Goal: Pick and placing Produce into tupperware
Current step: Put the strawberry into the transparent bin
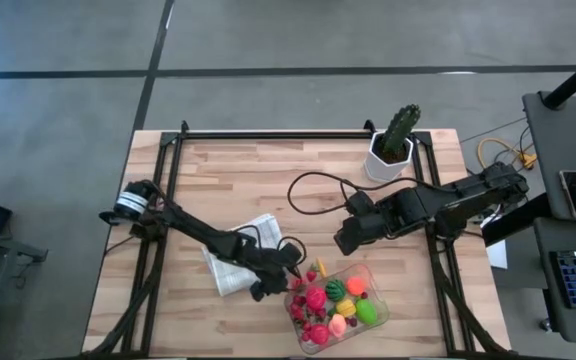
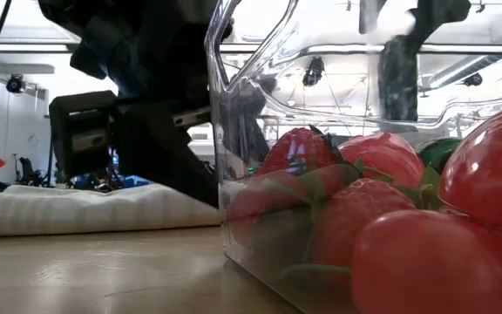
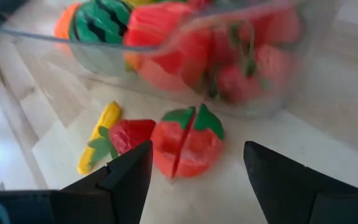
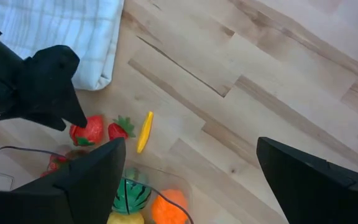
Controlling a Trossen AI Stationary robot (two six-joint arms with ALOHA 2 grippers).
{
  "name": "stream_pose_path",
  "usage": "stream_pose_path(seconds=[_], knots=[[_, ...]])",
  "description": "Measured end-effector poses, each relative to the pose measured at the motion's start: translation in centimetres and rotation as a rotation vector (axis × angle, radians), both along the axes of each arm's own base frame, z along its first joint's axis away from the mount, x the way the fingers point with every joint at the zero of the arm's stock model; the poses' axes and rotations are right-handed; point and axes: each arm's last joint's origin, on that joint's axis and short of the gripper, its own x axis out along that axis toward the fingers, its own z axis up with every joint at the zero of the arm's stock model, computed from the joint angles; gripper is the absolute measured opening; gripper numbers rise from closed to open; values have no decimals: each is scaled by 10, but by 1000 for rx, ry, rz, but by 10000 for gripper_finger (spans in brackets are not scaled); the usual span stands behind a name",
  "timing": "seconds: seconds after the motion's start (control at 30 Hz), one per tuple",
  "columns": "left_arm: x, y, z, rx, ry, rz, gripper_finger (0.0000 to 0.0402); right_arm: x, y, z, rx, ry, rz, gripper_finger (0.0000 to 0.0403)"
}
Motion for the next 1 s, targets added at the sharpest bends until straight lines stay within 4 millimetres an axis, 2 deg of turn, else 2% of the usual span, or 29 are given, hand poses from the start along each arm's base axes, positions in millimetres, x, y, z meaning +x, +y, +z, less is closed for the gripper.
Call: stream_pose_path(seconds=[0.43, 1.0], knots=[[13, -7, -11, -49, 5, 32, 238, 0, 0, 0, 5, -3, -12, 354], [15, -8, -8, -73, 9, 29, 231, 0, 0, -2, 9, -1, -27, 354]])
